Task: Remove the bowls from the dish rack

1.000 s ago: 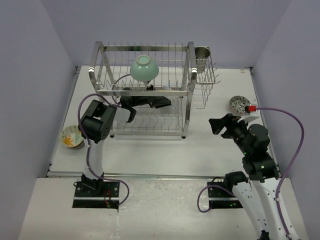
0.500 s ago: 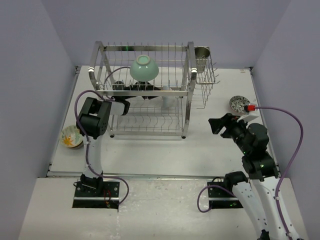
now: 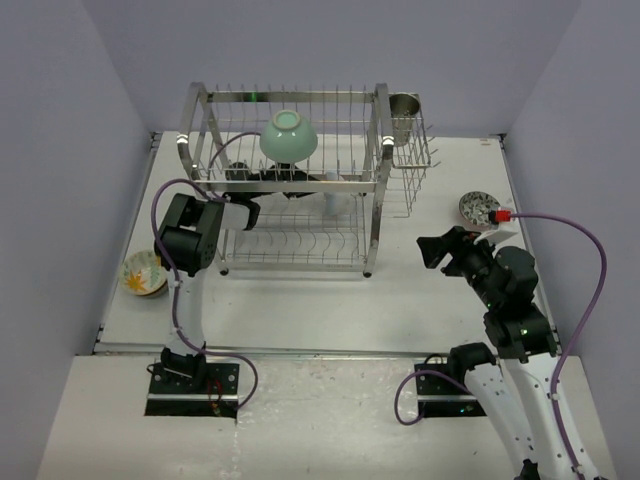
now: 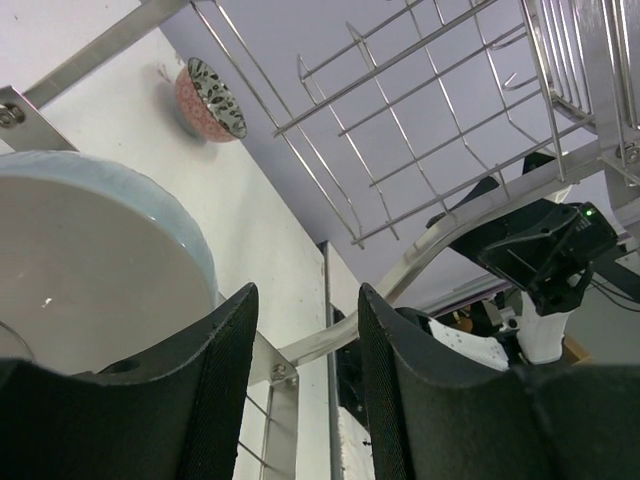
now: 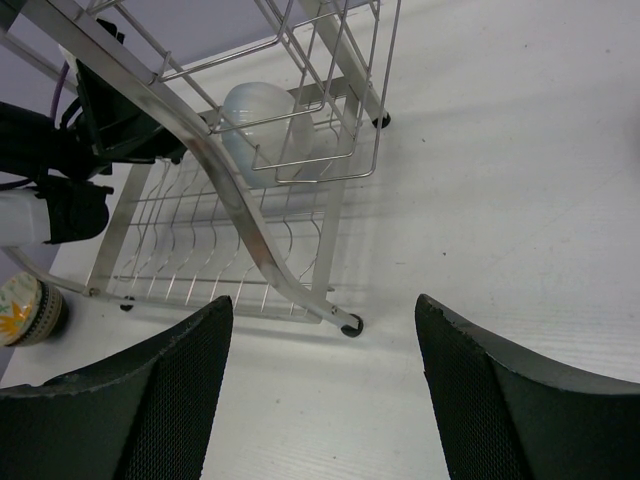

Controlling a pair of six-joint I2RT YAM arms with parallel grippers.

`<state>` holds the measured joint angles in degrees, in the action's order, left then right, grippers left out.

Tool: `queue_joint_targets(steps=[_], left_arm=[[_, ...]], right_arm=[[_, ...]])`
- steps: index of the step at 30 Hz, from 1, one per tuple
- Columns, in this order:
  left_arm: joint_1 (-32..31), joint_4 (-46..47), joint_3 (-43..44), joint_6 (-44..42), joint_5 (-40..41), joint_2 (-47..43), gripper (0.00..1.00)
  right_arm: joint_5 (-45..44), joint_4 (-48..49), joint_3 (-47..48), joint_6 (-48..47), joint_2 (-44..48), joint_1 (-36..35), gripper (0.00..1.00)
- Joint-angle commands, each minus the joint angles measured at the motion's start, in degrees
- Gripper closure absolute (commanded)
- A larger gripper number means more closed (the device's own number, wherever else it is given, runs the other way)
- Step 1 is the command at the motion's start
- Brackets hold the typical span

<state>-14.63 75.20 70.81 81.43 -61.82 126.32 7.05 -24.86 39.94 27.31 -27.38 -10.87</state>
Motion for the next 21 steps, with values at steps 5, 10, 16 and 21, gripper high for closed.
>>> queue_joint_targets(steps=[5,10,16,21], left_arm=[[2.9,-5.2,4.3,-7.7,1.0,1.5,0.54],[3.1,-9.2,6.0,-10.7,1.4,2.1,0.55],[3.1,-12.9,7.9,-13.0,1.5,3.4,0.55],[2.9,-14.2,7.3,-14.4,2.2,3.8,0.55]], right_arm=[[0.4,1.0,0.9,-0.9,-0.3,-0.1,0.26],[0.5,1.3,0.8,-0.9,-0.6,-0.2,0.26],[0.5,1.6,0.5,-0.9,-0.7,-0.1,0.26],[0.4,1.8,0.2,-0.9,-0.9,-0.1,0.26]])
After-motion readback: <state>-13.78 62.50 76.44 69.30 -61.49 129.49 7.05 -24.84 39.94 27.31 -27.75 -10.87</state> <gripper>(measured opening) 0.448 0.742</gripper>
